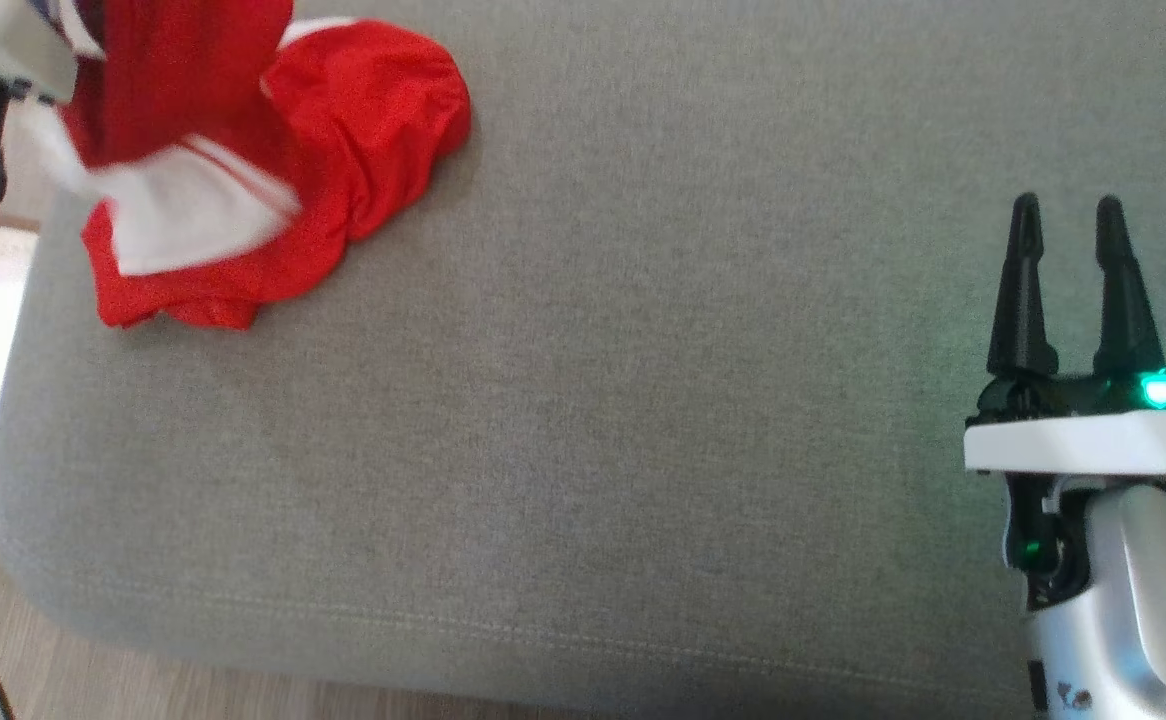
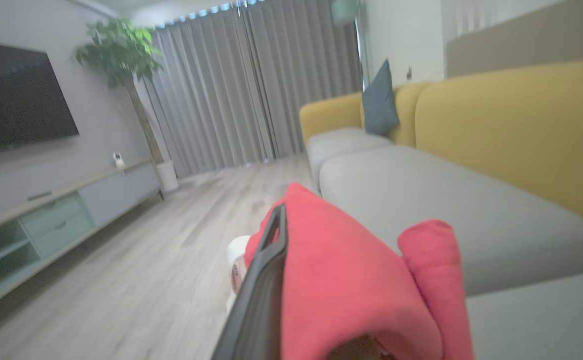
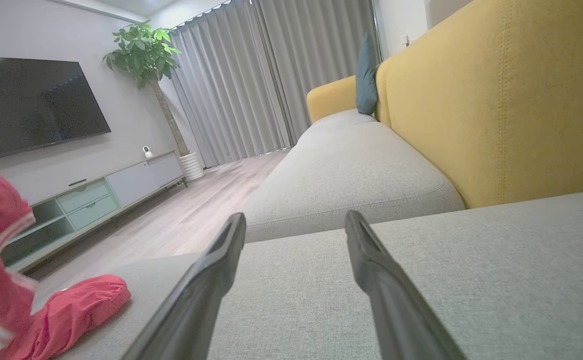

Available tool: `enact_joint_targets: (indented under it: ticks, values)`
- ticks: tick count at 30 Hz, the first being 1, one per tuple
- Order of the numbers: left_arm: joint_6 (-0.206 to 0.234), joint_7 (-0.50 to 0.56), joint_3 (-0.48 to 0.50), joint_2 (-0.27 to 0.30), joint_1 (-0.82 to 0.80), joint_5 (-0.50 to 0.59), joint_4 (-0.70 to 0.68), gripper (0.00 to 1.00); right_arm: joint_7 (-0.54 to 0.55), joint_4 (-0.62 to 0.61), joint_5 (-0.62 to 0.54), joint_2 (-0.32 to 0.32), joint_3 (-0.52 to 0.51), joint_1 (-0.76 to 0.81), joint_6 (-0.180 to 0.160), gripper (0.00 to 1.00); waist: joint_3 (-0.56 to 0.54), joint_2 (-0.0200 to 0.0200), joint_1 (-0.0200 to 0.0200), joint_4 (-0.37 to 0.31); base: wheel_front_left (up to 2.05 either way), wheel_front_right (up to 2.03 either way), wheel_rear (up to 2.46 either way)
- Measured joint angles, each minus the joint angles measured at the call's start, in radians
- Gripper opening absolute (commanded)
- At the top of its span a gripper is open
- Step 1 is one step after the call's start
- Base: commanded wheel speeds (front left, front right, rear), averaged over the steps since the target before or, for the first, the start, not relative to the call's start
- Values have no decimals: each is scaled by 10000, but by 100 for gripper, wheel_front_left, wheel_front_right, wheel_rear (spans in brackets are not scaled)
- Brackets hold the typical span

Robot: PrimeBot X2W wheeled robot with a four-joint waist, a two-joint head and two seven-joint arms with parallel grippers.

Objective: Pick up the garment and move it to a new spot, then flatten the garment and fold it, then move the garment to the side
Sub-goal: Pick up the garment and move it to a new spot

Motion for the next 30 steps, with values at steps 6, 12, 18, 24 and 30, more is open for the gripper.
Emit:
enact_joint_targets:
  ticks: [6,12,18,24,30]
  values:
    - [380,-67,706,-8,1172,518,-2146,0,0,144,284,2,98,321,0,100,-737,0,0,-46,0,0,0]
    - [456,236,405,-77,2250,491,-3382,0,-2,209,606,6,136,516,0,100,-1409,0,0,-409,0,0,0]
    - [894,1106,-82,-527,2321,460,-4803,0,-2,123,792,6,65,523,0,100,-1705,0,0,-1111,0,0,0]
    - [1338,1609,-568,-1296,2624,382,-5630,0,-2,-81,1014,6,341,519,0,100,-1728,0,0,-2010,0,0,0]
    - [1505,1693,-1060,-2054,2703,332,-5519,0,-2,-627,1313,2,1419,509,0,100,-1312,0,0,-3278,0,0,0]
